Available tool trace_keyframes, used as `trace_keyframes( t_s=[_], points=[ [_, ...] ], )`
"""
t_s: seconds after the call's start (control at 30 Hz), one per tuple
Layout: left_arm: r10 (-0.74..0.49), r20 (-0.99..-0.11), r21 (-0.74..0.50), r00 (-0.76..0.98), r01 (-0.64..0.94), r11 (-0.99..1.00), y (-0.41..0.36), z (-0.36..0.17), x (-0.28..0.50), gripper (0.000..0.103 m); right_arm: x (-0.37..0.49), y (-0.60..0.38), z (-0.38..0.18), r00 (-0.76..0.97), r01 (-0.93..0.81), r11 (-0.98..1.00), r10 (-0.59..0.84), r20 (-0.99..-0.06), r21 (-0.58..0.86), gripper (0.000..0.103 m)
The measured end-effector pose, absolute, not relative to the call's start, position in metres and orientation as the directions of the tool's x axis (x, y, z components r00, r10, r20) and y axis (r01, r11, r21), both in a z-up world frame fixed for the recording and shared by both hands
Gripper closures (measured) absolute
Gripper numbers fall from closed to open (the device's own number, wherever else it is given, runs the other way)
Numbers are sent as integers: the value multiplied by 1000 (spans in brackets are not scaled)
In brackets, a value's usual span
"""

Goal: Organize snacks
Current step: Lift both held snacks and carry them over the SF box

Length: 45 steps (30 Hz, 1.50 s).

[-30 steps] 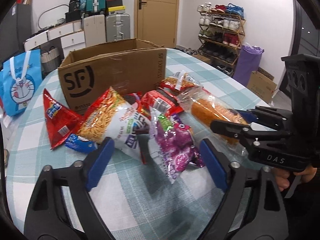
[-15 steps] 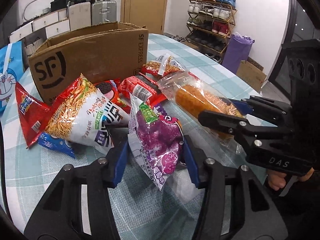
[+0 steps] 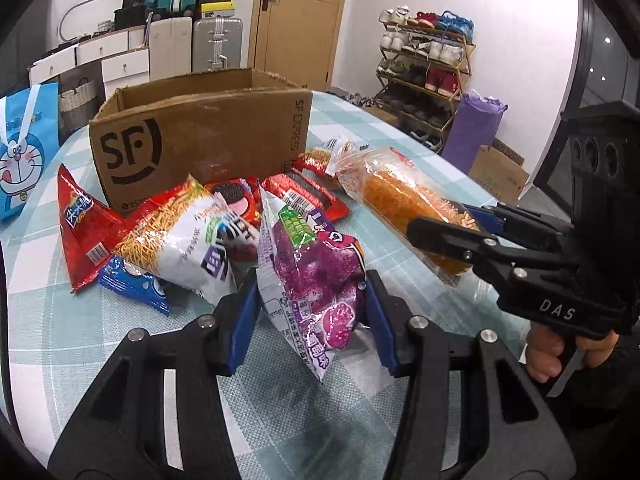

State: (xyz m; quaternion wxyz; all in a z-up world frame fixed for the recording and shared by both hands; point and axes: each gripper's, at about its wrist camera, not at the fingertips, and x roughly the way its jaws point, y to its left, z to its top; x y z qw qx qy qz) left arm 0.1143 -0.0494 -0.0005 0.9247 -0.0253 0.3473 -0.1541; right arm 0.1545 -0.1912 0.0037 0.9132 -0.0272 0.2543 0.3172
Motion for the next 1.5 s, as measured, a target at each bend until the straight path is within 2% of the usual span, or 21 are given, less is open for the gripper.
trace_keyframes(
  t_s=[0.37,0.7,1.17,1.5],
  points=[
    [-327,-565,-174,758,278,945,-32,38,84,56,143,-193,26,688,-603,789,588,-425,115,66],
    [-277,-519,-147,808,235,961,-2,76,68,56,146,-182,44,688,-623,776,604,-402,100,66],
    [-205,-498,-148,843,151,978,33,124,104,56,177,-160,77,679,-637,763,624,-388,112,66],
    [-152,-512,-115,845,108,987,39,134,147,56,198,-133,81,655,-657,746,635,-410,106,66]
  ],
)
